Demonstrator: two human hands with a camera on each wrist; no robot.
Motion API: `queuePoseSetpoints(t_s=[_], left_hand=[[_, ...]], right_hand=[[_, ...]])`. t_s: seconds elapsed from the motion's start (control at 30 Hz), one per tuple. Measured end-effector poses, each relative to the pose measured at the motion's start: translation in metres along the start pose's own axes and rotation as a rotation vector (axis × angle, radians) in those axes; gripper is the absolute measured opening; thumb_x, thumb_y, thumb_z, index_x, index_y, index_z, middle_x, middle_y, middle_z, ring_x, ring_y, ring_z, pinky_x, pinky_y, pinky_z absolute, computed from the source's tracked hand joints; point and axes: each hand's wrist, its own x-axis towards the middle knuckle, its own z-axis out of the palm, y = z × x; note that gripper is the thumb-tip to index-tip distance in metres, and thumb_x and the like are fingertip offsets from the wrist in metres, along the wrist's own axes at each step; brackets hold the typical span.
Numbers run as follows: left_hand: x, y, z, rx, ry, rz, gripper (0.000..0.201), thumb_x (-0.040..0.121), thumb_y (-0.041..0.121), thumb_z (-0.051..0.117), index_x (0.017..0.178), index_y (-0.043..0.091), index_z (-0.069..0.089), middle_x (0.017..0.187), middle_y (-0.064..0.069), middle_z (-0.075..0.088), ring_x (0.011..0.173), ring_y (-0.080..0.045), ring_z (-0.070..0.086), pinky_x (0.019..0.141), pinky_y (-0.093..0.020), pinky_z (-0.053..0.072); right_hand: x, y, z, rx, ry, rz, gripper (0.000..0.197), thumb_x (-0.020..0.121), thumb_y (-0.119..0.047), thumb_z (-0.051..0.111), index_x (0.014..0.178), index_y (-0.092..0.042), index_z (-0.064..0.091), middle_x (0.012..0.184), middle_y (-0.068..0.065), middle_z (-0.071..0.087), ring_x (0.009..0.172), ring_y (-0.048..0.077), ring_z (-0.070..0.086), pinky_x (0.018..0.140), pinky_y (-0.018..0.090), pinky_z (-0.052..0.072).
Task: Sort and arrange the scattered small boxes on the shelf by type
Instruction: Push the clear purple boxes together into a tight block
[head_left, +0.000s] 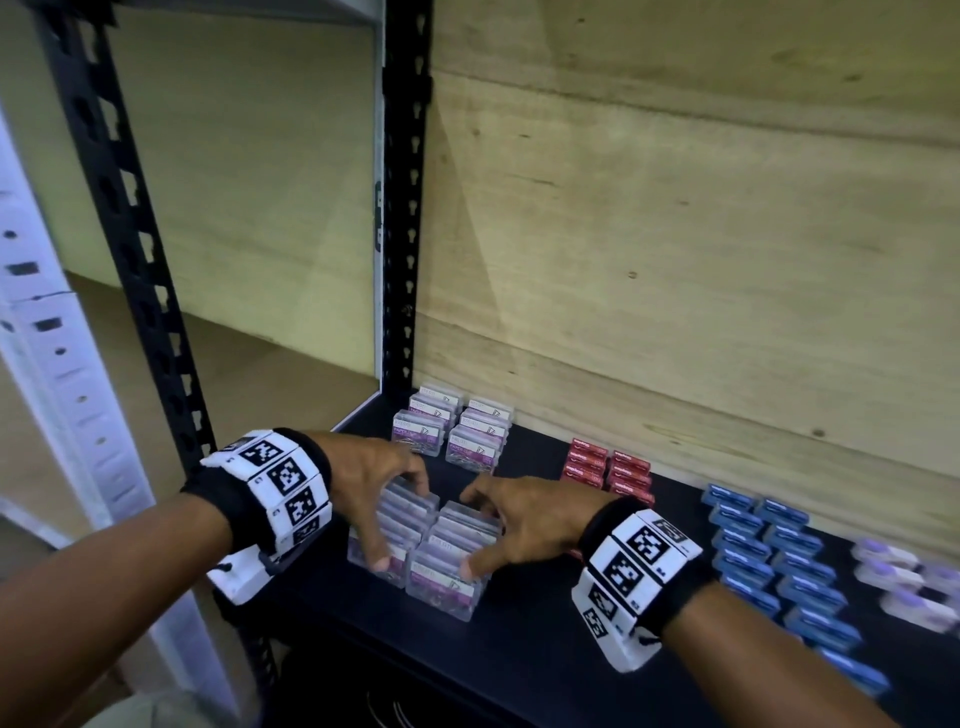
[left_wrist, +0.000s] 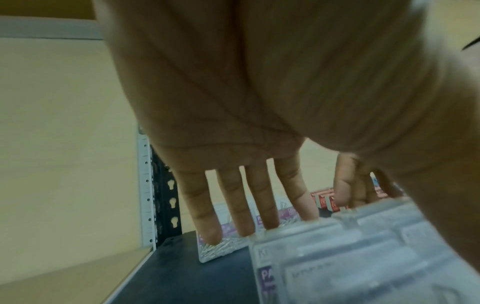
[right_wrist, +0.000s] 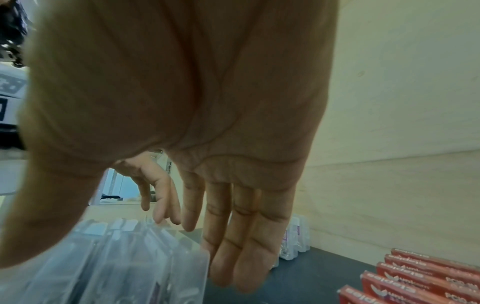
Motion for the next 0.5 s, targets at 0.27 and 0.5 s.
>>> queuePoseSetpoints(t_s=[0.27, 0.5], left_hand=[[0.006, 0.001, 0.016, 0.097, 0.03, 0.026, 0.099, 0.057, 0.033, 0.091, 0.132, 0.041, 0.028, 0.13, 0.011, 0.048, 0.113, -0.011, 0.049, 0.092, -0.032, 0.046], [0.005, 0.003, 0.02, 0.157, 0.049, 0.052, 0.101, 0.064, 0.035, 0.088, 0.144, 0.037, 0.027, 0.141, 0.012, 0.04, 0.128, -0.012, 0.041, 0.107, -0.038, 0.039]], right_hand=[[0.007, -0.006, 0.018, -0.139, -0.07, 0.046, 0.118, 0.068, -0.068, 0.076, 0.155, -0.027, 0.009, 0.158, 0.003, 0.03, 0.14, 0.024, 0.037, 0.112, 0.04, 0.036], [0.012, -0.008, 0.026, -0.127, -0.02, 0.051, 0.104, 0.07, -0.062, 0.078, 0.149, -0.021, 0.022, 0.14, 0.004, 0.047, 0.12, 0.023, 0.052, 0.1, 0.039, 0.047]])
